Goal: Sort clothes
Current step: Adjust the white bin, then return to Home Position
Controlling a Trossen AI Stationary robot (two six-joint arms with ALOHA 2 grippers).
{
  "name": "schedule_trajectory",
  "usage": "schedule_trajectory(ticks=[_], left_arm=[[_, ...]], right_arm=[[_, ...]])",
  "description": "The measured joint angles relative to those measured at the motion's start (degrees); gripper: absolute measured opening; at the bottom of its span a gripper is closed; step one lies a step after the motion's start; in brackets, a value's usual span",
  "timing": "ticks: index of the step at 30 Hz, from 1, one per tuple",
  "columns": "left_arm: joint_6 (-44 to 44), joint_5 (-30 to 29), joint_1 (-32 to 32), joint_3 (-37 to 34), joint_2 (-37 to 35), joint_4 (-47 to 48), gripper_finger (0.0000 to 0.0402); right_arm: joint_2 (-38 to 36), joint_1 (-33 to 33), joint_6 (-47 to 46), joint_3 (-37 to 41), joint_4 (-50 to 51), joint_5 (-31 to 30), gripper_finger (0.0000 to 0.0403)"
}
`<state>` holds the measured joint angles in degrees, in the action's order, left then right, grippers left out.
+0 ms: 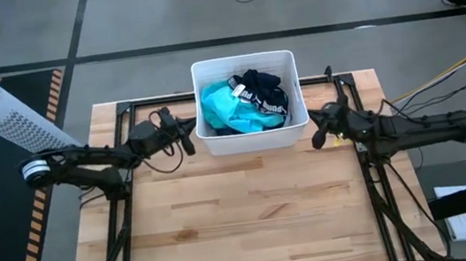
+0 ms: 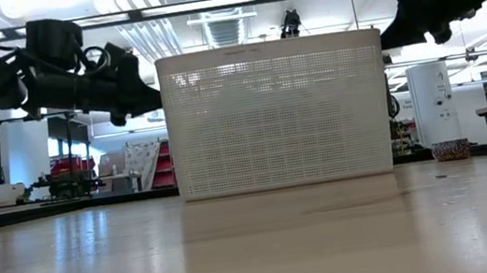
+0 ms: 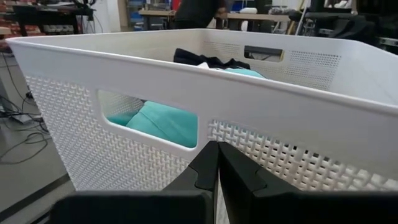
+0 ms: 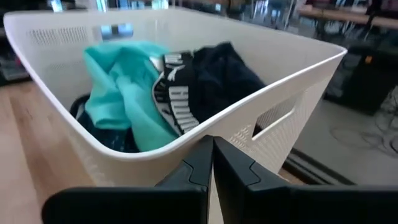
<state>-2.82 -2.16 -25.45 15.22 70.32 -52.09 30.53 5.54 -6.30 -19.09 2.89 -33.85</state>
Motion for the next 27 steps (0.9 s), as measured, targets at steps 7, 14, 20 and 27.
schedule_trajectory(ticks=[7,14,20,27], left_arm=[[-0.91,2.39,-0.62,0.00,2.68,-3.39,0.0000],[-2.08,5.55,-0.49,0.02,3.82,-5.52,0.0000],[-2.20,7.82,-0.55,0.02,2.70,-5.78,0.0000],[-0.15,13.30,-0.49,-1.09,-8.22,0.50,0.0000]], right_arm=[[1.78,-4.34,-6.84,-7.58,15.87,-4.40,0.0000],[1.05,-9.11,-10.16,-12.99,25.31,-13.77,0.0000],[0.98,-11.89,-6.03,-15.20,25.43,-14.29,0.0000],[-2.47,-17.55,-0.17,-13.90,25.11,-15.33,0.0000]])
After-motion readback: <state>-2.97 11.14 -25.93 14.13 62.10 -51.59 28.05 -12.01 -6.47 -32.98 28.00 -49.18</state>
